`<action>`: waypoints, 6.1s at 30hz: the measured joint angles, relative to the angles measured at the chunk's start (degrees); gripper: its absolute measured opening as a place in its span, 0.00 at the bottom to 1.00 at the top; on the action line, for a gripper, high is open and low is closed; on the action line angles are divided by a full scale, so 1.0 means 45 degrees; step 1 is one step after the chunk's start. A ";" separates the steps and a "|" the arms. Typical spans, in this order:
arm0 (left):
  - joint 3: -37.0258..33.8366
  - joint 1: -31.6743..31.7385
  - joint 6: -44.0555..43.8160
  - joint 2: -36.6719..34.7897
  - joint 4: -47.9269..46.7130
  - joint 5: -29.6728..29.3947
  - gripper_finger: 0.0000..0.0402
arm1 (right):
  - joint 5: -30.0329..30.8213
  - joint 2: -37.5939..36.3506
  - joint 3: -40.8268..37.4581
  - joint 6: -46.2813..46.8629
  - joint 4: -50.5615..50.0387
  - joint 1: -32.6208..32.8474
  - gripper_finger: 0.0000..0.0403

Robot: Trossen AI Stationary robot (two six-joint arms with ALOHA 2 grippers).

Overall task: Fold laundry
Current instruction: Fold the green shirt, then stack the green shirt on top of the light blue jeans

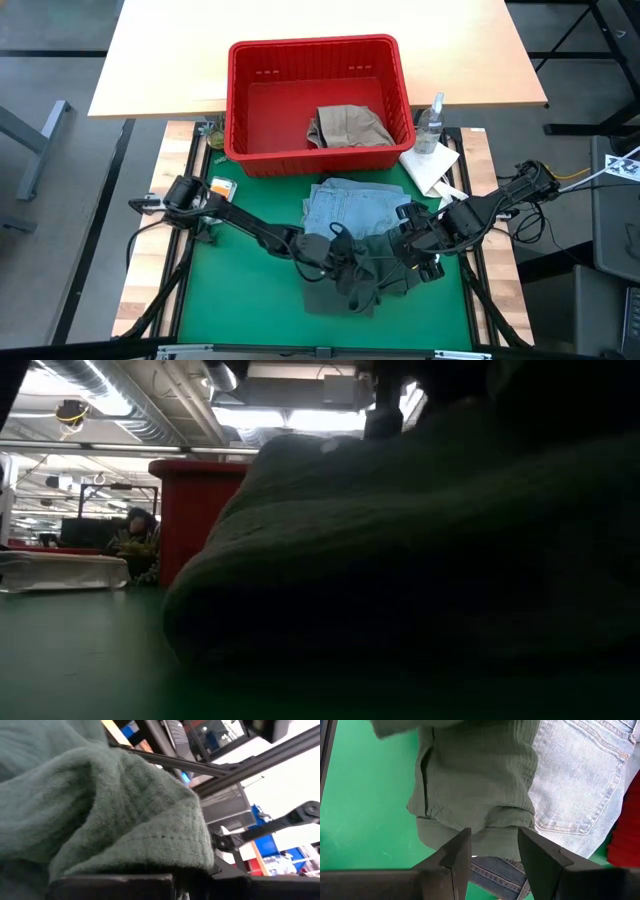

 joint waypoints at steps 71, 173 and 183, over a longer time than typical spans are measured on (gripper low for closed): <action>0.1333 0.0697 0.3662 0.1836 0.1602 -0.2021 0.16 | 0.0214 0.0000 0.0005 -0.0005 0.0149 0.0000 0.40; -0.2951 -0.1593 0.5451 -0.8068 -1.0518 -0.2623 0.17 | 0.0284 -0.1444 -0.4867 0.1398 0.3287 0.0767 0.40; -0.2960 -0.4139 0.3221 -0.7333 -1.0516 -0.5361 0.17 | 0.2152 -0.3431 -0.4862 0.4027 0.2378 0.2843 0.40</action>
